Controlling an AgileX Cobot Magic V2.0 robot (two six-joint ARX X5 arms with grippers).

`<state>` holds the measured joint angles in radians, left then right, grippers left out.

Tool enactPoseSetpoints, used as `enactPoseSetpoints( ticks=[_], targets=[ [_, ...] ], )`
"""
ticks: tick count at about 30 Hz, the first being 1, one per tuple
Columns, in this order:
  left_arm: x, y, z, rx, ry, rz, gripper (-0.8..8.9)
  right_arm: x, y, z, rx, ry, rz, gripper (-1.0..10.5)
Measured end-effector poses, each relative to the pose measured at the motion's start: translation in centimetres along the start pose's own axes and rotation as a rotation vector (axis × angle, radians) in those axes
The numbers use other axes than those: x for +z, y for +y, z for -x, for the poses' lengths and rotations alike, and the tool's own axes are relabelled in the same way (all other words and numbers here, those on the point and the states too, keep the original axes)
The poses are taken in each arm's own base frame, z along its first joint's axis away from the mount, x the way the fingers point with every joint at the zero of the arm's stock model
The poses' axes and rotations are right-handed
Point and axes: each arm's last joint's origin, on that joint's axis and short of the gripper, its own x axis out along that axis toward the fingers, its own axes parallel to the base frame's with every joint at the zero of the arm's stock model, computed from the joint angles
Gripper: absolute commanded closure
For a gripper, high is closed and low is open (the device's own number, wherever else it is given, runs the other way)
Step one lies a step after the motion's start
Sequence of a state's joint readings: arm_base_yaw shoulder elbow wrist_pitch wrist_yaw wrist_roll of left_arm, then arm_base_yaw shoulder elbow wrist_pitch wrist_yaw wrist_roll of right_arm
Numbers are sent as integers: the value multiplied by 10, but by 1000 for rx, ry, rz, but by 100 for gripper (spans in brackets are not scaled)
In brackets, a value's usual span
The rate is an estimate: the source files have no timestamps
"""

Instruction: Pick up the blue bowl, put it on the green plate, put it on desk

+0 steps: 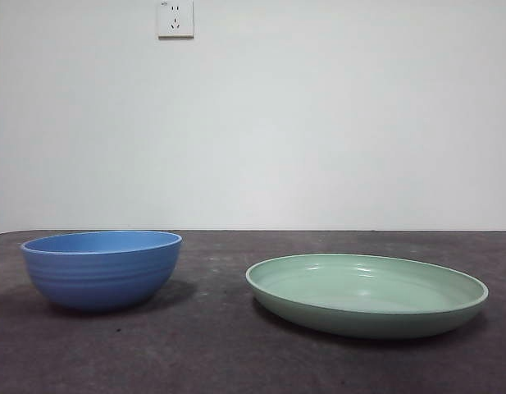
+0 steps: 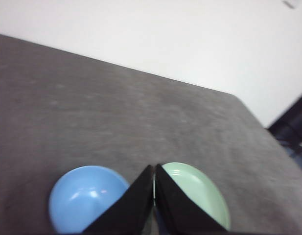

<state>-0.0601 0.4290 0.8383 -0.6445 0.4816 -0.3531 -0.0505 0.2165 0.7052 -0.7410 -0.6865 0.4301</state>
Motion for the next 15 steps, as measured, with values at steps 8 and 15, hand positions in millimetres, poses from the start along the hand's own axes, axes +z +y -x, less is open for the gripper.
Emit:
enactPoseSetpoints(
  ticks=[8,15],
  targets=[
    [26,-9,-19,-233,128,-28,805,34,16,0,-20,107,33,909],
    [24,-8,-42,-315,241,-27,804,57,18,-11,-47,238,50,908]
  ],
)
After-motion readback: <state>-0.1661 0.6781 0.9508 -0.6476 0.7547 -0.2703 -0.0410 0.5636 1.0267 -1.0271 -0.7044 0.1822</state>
